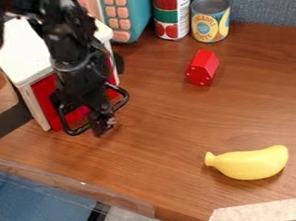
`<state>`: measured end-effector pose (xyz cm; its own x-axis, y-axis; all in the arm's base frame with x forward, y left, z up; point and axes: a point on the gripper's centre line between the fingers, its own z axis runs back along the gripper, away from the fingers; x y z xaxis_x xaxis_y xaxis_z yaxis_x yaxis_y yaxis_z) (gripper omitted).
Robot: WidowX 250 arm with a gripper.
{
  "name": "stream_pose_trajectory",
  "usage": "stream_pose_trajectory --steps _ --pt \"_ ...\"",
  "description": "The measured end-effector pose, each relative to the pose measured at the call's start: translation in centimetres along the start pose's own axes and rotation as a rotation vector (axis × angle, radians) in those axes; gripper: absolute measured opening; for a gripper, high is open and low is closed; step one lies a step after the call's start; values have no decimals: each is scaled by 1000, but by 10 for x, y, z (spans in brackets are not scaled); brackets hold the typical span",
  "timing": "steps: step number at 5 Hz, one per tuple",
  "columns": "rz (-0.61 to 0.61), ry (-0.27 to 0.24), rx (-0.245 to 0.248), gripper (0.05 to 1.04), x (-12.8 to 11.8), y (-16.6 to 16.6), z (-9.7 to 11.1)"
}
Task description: Open the drawer
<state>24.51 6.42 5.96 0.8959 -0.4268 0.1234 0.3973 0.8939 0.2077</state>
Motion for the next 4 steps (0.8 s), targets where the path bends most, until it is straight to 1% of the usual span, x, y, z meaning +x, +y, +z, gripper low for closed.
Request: stream_pose_trajectory --steps 2,3,4 --pt "16 44 10 997 6 -6 -28" --pt "36 47 15 934 13 -6 -33" --pt "65 47 11 636 15 -6 -31"
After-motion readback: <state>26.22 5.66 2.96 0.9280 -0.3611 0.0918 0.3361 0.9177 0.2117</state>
